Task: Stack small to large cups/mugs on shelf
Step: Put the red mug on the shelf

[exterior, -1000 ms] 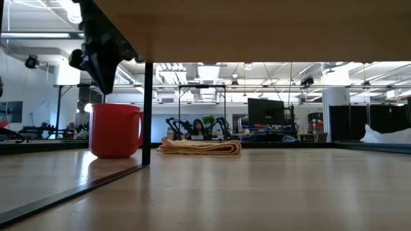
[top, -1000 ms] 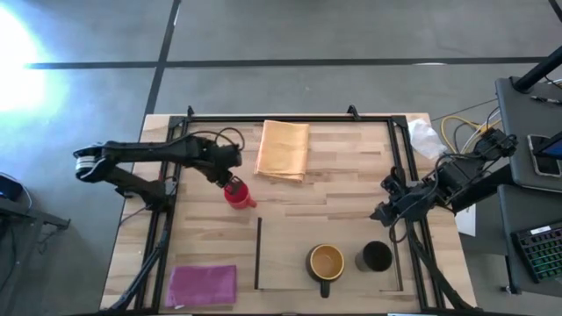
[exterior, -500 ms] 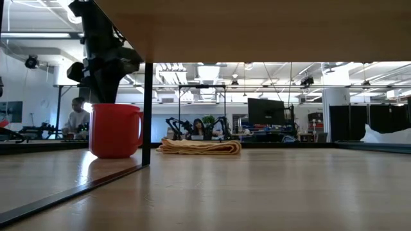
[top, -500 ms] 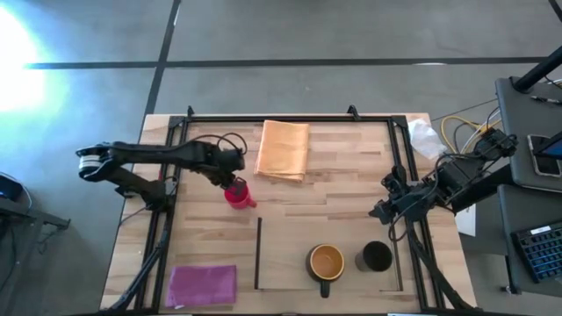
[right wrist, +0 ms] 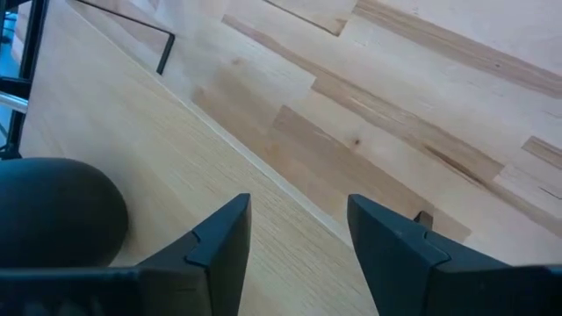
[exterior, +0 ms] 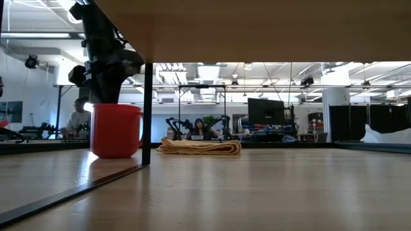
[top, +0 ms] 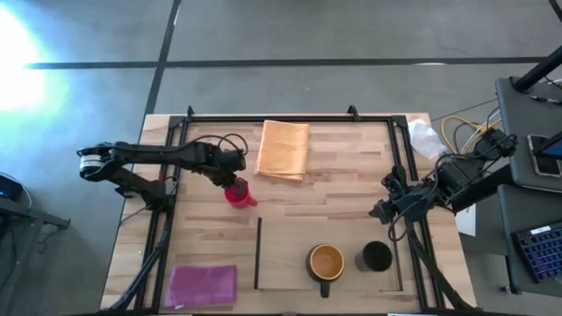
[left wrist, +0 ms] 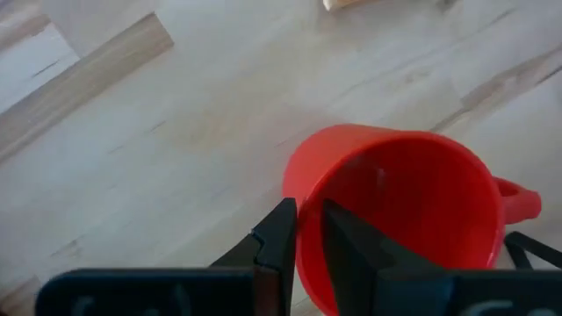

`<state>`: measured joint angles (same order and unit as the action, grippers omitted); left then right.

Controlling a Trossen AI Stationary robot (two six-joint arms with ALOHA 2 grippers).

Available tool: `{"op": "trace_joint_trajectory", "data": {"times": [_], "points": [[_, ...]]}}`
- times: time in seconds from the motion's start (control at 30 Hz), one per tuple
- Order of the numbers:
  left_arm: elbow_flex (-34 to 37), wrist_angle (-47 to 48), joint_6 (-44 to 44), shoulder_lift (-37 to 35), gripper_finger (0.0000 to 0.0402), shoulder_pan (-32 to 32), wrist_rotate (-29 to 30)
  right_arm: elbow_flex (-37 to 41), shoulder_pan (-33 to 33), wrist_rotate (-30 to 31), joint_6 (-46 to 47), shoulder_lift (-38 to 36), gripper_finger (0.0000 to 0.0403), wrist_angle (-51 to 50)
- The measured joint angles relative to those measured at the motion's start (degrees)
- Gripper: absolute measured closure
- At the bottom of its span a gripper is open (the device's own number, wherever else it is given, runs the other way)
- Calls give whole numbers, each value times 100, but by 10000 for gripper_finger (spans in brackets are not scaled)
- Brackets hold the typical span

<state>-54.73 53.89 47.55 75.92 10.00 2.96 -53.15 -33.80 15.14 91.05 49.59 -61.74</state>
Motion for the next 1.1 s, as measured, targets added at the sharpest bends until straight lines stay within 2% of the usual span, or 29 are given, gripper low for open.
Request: {"op": "trace_joint_trajectory", "data": {"times": [0.33, 0.47, 0.6, 0.77, 0.9, 0.97, 1.1], "points": [[-83, -136, -312, 74, 361, 2, -290, 0, 0, -1, -16, -1, 216, -128], [-140, -138, -302, 74, 361, 4, -283, 0, 0, 0, -62, -1, 216, -154], [-241, -138, -337, 74, 356, 2, -29, 0, -3, -2, -68, -1, 216, -155], [-387, -92, -329, 74, 310, 2, 63, 0, -3, -2, -105, -1, 216, -154], [-393, -80, -328, 74, 267, 2, -85, 0, -4, -2, -106, -1, 216, -156], [-383, -71, -300, 74, 256, 2, -235, 0, -4, -2, -106, -1, 216, -159], [-371, -32, -286, 74, 252, 0, -182, 0, -4, -4, -106, -1, 216, -234]]}}
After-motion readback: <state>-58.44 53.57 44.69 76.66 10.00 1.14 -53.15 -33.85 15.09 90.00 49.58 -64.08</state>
